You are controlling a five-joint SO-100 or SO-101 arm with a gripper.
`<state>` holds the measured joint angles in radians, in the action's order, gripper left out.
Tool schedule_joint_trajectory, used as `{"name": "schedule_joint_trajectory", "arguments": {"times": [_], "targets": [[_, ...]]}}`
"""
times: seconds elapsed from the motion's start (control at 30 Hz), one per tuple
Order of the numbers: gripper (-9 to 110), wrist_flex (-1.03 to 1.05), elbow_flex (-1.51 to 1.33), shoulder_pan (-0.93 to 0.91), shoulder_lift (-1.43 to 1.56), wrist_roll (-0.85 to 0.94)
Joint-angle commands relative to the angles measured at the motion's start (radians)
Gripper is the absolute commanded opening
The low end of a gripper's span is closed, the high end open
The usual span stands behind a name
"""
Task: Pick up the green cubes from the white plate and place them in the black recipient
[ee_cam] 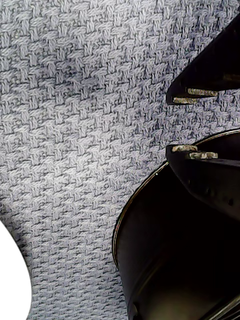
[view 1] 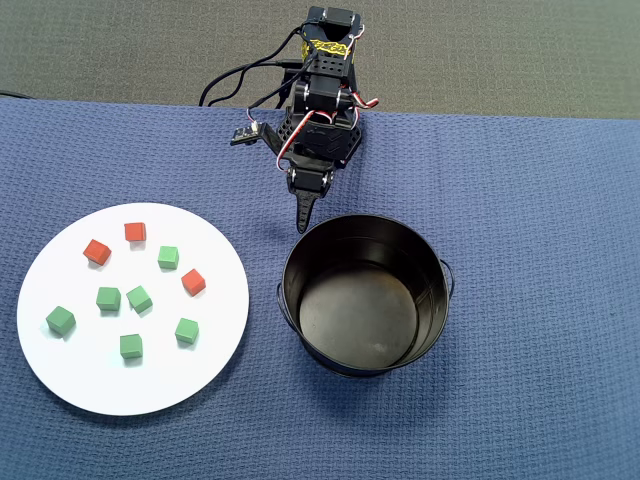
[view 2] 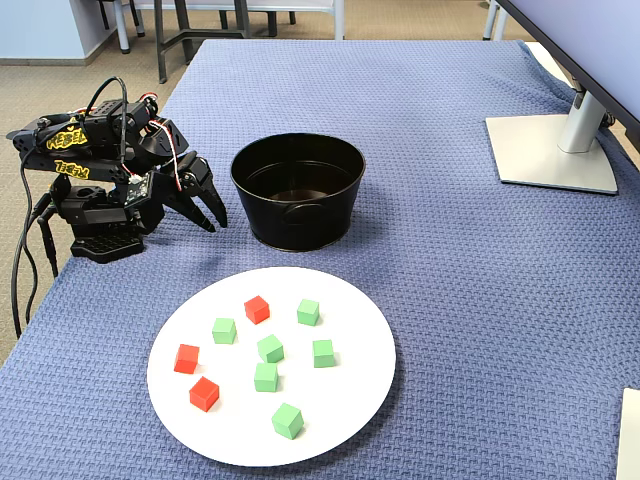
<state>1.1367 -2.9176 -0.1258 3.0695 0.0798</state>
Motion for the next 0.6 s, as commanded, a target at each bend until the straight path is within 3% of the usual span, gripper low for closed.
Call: {"name": "schedule_joint_trajectory", "arguments": {"times": [0.0,0.57], "targets": [[0,0.000,0.084,0.043,-0.029,-0.012],[0,-0.002,0.084,0.029,-0.029,-0.026]]}}
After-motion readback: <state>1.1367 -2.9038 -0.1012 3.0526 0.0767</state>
